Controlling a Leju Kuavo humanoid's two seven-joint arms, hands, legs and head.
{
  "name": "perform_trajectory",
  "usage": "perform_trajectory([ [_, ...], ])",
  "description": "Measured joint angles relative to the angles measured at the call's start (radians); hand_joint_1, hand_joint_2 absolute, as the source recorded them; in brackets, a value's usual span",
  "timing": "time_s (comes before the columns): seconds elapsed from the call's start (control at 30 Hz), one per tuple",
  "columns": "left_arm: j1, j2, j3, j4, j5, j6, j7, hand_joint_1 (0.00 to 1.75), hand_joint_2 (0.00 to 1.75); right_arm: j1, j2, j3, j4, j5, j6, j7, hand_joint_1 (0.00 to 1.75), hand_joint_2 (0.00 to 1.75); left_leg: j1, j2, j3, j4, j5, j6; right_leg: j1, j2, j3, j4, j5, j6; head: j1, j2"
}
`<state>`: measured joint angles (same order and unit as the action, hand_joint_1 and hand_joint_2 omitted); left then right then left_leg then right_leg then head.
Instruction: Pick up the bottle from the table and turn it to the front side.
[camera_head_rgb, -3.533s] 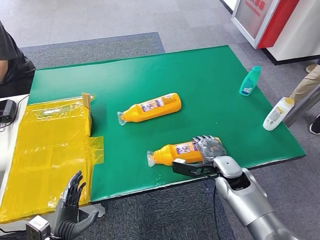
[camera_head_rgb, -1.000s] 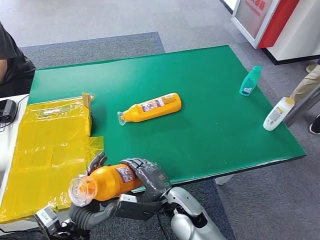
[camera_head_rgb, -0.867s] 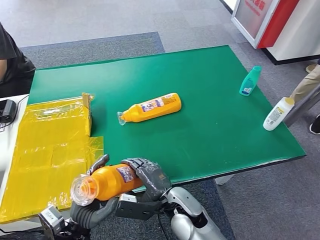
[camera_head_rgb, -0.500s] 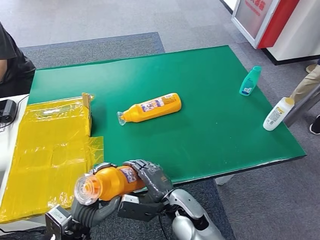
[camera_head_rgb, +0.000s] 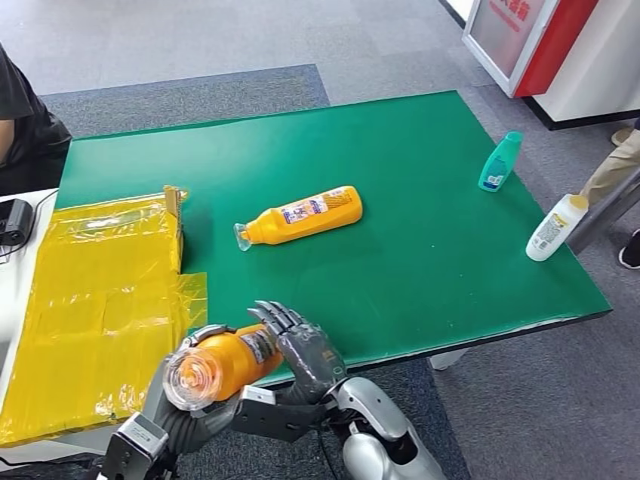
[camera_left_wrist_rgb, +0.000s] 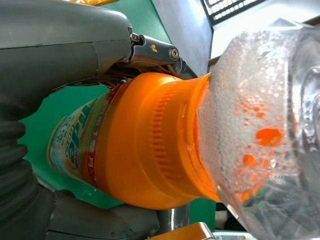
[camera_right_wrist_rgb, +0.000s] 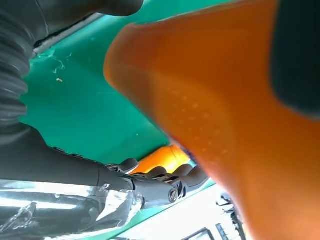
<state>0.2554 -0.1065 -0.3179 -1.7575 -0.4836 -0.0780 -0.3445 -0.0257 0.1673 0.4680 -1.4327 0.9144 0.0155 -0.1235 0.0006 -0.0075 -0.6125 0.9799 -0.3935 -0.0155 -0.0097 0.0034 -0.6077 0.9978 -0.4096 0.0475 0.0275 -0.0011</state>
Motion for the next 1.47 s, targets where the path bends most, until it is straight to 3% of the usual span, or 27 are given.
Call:
perform_trajectory([
  [0.3, 0.001, -0.027, 0.028, -0.080, -0.222, 0.099, 0.008, 1.75, 1.75, 0.030, 0.004, -0.020, -0.038, 0.019, 0.001, -0.006, 0.00, 1.75, 0.000, 0.000, 0.000, 0.000, 0.000, 0.000, 0.000, 0.000, 0.000, 0.000, 0.000, 0.000, 0.000, 0.000],
  [0.5, -0.001, -0.024, 0.087, -0.153, -0.438, 0.212, 0.024, 1.75, 1.75, 0.086, -0.012, -0.024, -0.057, -0.003, -0.055, -0.018, 0.00, 1.75, 0.000, 0.000, 0.000, 0.000, -0.001, 0.000, 0.000, 0.000, 0.000, 0.000, -0.001, 0.000, 0.000, 0.000],
  [0.83, -0.045, 0.008, 0.220, -0.178, -0.758, 0.317, 0.149, 1.75, 1.75, 0.134, -0.038, -0.023, -0.072, -0.049, -0.070, -0.013, 0.00, 1.75, 0.000, 0.000, 0.000, 0.000, 0.000, -0.001, 0.000, 0.000, 0.000, 0.000, 0.000, -0.001, 0.000, 0.000],
  [1.2, -0.089, 0.035, 0.321, -0.113, -0.910, 0.325, 0.258, 1.74, 1.75, 0.184, -0.073, -0.014, -0.088, -0.113, -0.076, -0.016, 0.00, 1.75, 0.000, 0.000, 0.000, 0.000, -0.001, -0.001, 0.000, 0.000, -0.001, 0.000, -0.001, -0.001, 0.000, 0.000],
  [1.47, -0.148, 0.034, 0.417, 0.004, -0.950, 0.272, 0.344, 1.73, 1.75, 0.219, -0.119, 0.015, -0.116, -0.182, -0.077, -0.016, 0.00, 1.75, 0.000, 0.000, 0.000, 0.000, -0.001, -0.001, 0.000, 0.000, -0.001, 0.000, -0.001, -0.001, 0.000, 0.000],
])
